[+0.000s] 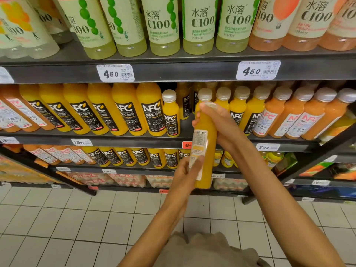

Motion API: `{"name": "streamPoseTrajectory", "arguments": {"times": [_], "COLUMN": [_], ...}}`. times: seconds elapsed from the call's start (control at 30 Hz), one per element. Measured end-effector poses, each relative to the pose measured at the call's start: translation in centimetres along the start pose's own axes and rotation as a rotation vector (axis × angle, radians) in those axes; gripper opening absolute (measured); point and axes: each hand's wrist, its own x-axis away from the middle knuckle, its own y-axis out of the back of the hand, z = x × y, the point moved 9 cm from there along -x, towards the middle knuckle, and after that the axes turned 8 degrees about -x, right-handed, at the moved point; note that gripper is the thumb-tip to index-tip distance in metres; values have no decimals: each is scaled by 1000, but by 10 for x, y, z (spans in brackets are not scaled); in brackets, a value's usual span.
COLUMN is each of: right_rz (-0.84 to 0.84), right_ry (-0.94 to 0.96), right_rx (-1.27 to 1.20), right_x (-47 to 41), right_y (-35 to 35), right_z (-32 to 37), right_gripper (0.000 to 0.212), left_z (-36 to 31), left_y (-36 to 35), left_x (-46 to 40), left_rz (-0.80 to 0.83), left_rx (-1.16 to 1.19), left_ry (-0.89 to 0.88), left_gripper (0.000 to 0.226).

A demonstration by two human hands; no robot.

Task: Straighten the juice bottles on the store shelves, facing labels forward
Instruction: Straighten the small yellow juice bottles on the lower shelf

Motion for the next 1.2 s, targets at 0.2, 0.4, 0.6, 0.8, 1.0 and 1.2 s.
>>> {"name": "streamPoseTrajectory", "arguments": {"times": [0.2, 0.4, 0.6, 0.8, 1.0, 1.2], "right_rz": [141, 439, 614, 583, 396, 150], "right_ry": [107, 249, 437, 306, 203, 137], "right_rx": [241, 509, 671, 537, 356, 46], "right_x": [32, 72, 105, 87, 53, 24], "right_y": [-20, -44, -59, -51, -54, -48], "right_z": [13, 29, 35, 39, 22, 4], "right_gripper": [51, 35, 37, 43, 13, 26], "left_z": [-17, -24, -44, -32, 1, -5], "left_y": [9, 16, 10, 8, 12, 61], "left_x": [-14, -27, -36, -40, -30, -36], "left_rz": [-166, -247, -270, -17, 260, 202], "left_rx": [-410, -448, -506, -504, -254, 224], "left_ry": [-302, -442, -581, -476, -221, -138], "left_gripper": [52, 58, 50, 69, 82, 84]}}
